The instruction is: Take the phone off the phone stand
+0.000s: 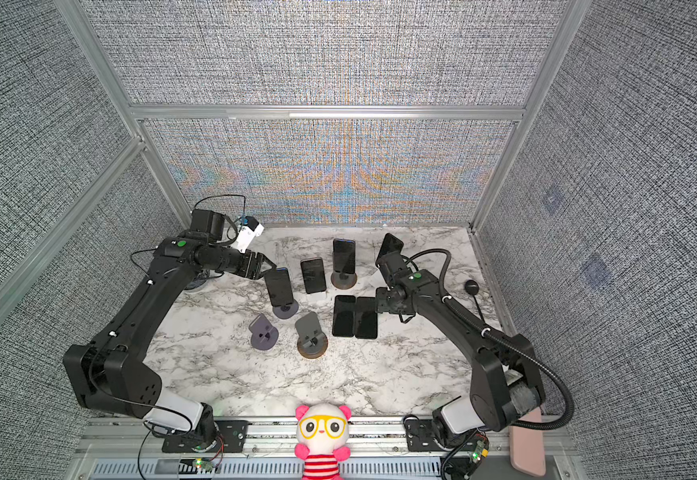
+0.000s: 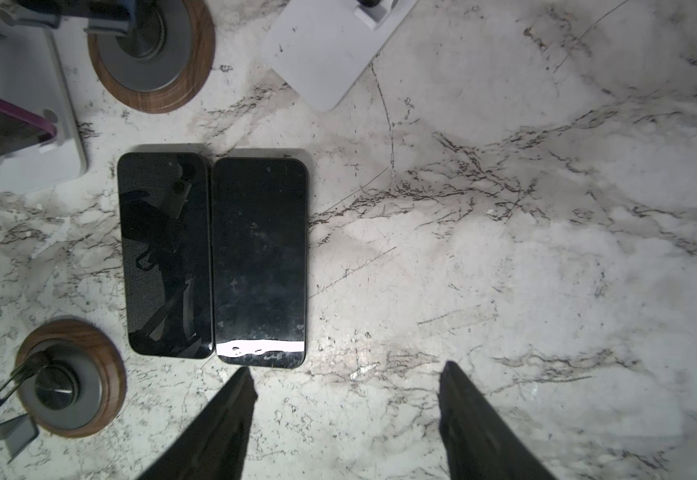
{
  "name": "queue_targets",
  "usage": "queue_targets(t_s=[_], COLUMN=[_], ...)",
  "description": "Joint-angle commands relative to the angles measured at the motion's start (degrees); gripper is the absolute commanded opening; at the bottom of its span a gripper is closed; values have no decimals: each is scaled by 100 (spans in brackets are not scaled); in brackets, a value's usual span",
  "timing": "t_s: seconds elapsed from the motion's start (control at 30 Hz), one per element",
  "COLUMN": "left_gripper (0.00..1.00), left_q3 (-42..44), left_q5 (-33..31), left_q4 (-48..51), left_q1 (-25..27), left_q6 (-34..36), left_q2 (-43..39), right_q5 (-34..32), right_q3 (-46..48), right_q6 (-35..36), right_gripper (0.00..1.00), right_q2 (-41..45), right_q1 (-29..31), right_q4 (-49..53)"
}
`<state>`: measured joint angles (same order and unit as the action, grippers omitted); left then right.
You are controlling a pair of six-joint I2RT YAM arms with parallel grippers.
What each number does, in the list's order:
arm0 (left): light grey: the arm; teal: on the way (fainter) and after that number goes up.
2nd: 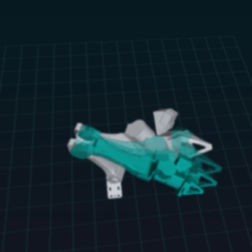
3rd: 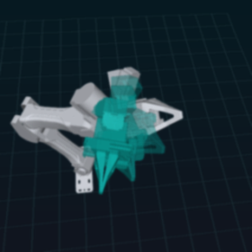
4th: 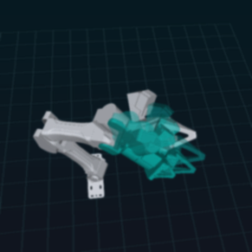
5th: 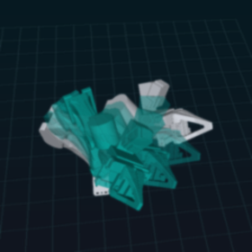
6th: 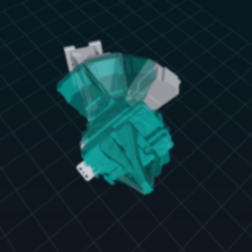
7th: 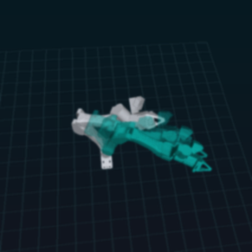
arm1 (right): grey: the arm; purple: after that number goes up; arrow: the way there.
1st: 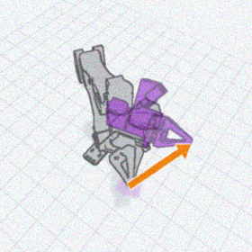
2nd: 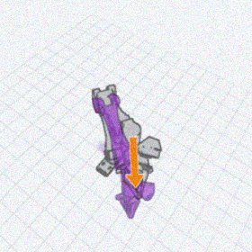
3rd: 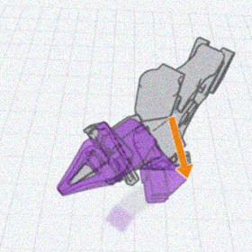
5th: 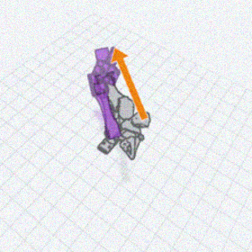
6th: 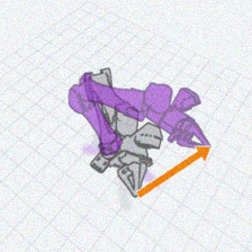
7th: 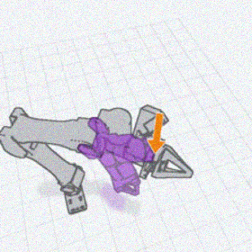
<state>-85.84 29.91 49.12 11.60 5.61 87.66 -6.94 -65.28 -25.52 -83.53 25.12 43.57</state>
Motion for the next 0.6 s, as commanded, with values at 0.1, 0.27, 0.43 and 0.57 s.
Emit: queue_targets(t_s=[0.1, 0.27, 0.43, 0.57], left_gripper=[70, 70, 70, 70], left_q3=[57, 9, -37, -37], left_q5=[-38, 5, 144, 164], left_q4=[-110, -232, -315, -234], left_q1=[-4, -8, -8, -8], left_q6=[483, 483, 330, 370], left_q2=[152, 385, 609, 736], right_q5=[298, 499, 612, 757], right_q3=[-9, -29, -4, 3], right_q6=[340, 511, 657, 731], right_gripper=[66, 66, 66, 66], right_q2=[95, 109, 110, 88], right_q1=[-104, -165, -322, -444], right_q4=[49, -6, -28, -97])
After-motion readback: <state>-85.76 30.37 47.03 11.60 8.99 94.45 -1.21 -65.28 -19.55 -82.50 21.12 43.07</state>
